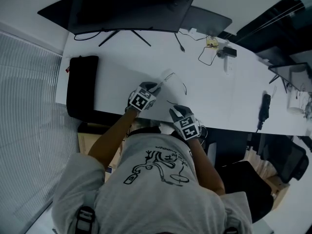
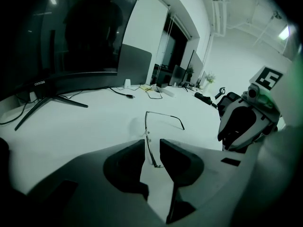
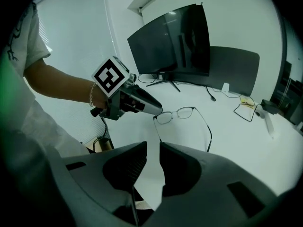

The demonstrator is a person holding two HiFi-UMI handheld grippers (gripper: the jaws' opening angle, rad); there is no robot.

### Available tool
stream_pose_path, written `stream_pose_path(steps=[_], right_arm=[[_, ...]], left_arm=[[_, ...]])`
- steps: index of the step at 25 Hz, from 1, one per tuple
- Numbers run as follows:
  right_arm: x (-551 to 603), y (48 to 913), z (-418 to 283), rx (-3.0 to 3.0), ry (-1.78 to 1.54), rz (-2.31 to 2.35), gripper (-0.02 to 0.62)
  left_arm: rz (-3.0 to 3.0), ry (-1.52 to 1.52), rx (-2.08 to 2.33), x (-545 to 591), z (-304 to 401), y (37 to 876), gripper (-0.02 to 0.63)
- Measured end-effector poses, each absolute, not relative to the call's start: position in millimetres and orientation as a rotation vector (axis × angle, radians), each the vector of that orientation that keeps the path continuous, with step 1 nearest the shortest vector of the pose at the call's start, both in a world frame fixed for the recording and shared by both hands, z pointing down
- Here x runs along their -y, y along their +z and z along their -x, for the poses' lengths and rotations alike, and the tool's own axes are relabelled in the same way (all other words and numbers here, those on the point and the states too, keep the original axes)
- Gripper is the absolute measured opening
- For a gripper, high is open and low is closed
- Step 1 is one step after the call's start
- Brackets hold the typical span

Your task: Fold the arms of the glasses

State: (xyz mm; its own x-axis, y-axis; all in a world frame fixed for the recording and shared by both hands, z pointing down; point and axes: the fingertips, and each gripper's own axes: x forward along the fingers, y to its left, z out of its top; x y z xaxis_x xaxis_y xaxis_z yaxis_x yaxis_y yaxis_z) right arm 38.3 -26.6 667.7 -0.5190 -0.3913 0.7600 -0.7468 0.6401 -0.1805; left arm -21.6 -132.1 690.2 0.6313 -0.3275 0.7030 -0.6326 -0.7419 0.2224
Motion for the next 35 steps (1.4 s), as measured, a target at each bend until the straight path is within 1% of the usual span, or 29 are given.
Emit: stream_pose_path(steps=[5, 10, 15, 35], right_arm=[[24.4, 689.9, -36.4, 2.141, 0.706, -0.868, 0.094], [25.7, 708.0, -32.2, 2.116, 0.777, -0.864, 0.092], [27.6, 724.1, -31.5, 2.097, 0.82, -0.877, 0.092], [46.6, 728.7, -45.5, 2.042, 0.864, -0.987, 0.081]], left_arm=[[-2.391, 0.933, 0.747, 136.7, 16.7, 701.4, 0.107], [-2.375, 0.967, 0.759, 139.8, 17.7, 709.4, 0.055], [-2.391, 0.953, 0.773, 142.5, 14.2, 709.7, 0.037], [-2.403, 1.004, 0.761, 138.6, 19.2, 708.5, 0.032]])
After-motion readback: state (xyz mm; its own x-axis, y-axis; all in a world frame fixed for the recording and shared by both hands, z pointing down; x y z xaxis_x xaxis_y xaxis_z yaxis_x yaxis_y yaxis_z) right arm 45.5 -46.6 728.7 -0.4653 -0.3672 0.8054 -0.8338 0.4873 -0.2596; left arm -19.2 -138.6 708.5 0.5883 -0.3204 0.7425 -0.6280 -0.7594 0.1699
